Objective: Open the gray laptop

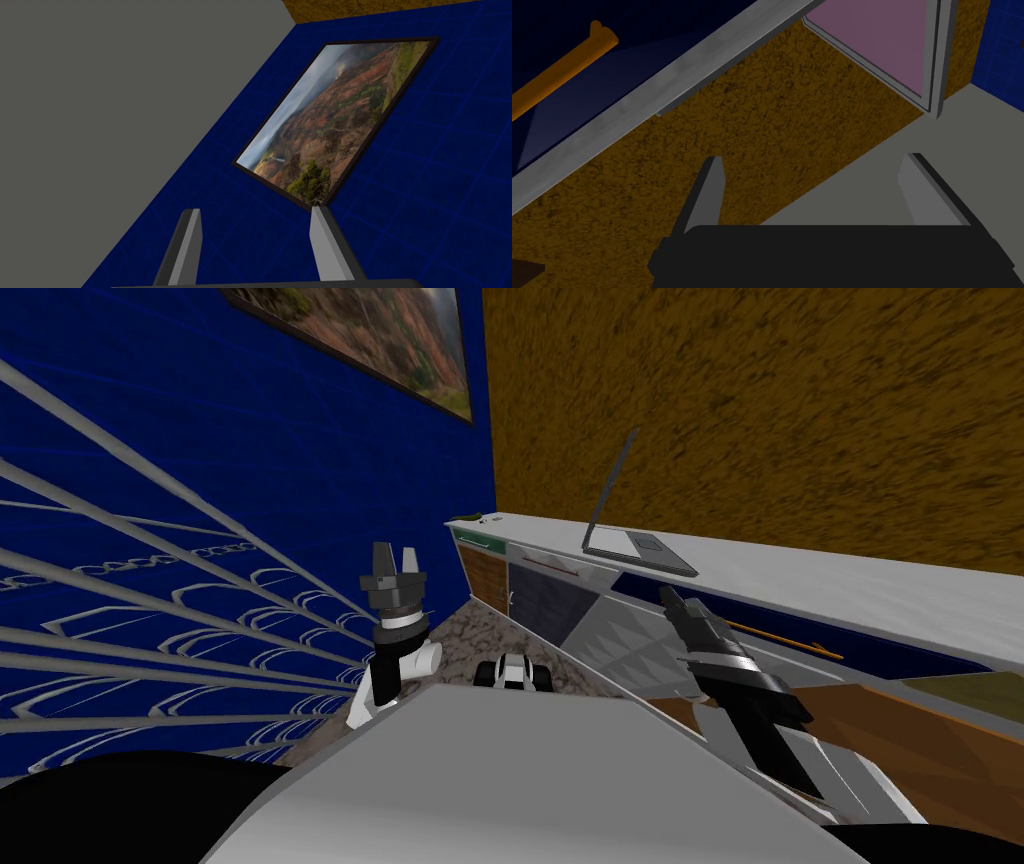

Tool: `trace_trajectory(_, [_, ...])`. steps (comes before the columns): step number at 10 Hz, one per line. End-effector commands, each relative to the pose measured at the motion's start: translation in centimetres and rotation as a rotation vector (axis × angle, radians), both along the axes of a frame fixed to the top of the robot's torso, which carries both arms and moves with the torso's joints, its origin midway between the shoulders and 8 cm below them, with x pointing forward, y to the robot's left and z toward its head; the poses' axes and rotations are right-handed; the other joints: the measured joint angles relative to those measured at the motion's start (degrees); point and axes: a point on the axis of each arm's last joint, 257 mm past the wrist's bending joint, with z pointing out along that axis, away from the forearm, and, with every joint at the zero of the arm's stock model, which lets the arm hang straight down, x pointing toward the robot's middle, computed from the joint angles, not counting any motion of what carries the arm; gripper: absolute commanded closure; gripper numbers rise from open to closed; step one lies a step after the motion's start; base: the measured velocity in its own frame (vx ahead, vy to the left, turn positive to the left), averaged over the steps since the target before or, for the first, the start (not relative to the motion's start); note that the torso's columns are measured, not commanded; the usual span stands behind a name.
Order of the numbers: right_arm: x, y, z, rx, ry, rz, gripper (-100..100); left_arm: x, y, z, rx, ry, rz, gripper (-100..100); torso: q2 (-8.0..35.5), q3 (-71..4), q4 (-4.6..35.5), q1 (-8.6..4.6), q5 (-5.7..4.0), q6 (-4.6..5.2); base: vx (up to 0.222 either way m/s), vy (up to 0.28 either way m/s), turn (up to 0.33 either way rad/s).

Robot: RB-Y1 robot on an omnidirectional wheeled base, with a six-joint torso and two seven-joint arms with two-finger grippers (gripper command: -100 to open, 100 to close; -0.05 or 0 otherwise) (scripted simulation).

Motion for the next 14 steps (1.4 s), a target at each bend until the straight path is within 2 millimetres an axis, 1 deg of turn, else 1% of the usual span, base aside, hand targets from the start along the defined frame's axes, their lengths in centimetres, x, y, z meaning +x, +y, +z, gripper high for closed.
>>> trace_trajectory(1, [-1.1,-2.5,0.6,-0.129,0.047,-0.092,-100,0.0,0.0,0.0,0.0,0.0,0.0,0,0.2,0.1,0.0,-0.28,-0.05,0.0,0.083,0.132,0.002])
trace_trajectory(2, [-1.7,-3.8,0.9,-0.204,0.077,-0.143,-100,0.0,0.0,0.0,0.0,0.0,0.0,0,0.3,0.2,0.1,-0.46,-0.13,0.02,0.156,0.193,-0.007])
trace_trajectory(3, [-1.8,-4.0,1.0,-0.207,0.076,-0.147,-100,0.0,0.0,0.0,0.0,0.0,0.0,0,0.1,0.1,0.0,-0.23,-0.08,0.0,0.122,0.158,-0.008])
trace_trajectory(7, [-4.3,-9.0,2.7,-0.496,0.197,-0.348,-100,0.0,0.0,0.0,0.0,0.0,0.0,0,0.0,0.0,0.0,-0.05,0.0,0.0,0.169,0.214,-0.012])
trace_trajectory(8, [-4.4,-9.1,2.9,-0.499,0.195,-0.352,-100,0.0,0.0,0.0,0.0,0.0,0.0,0,0.0,0.0,0.0,-0.06,-0.01,0.0,0.142,0.183,-0.011])
trace_trajectory(10, [-5.7,-11.4,3.9,-0.629,0.253,-0.443,-100,0.0,0.0,0.0,0.0,0.0,0.0,0,0.3,0.2,0.1,-0.5,-0.15,0.01,0.147,0.167,-0.009])
trace_trajectory(13, [-7.3,-14.2,5.4,-0.796,0.333,-0.562,-100,0.0,0.0,0.0,0.0,0.0,0.0,0,0.1,0.1,0.0,-0.13,-0.03,0.0,0.177,0.19,-0.023])
trace_trajectory(14, [-7.7,-15.0,5.8,-0.844,0.357,-0.597,-100,0.0,0.0,0.0,0.0,0.0,0.0,0,0.0,0.0,0.0,-0.25,-0.05,0.0,0.215,0.145,-0.021])
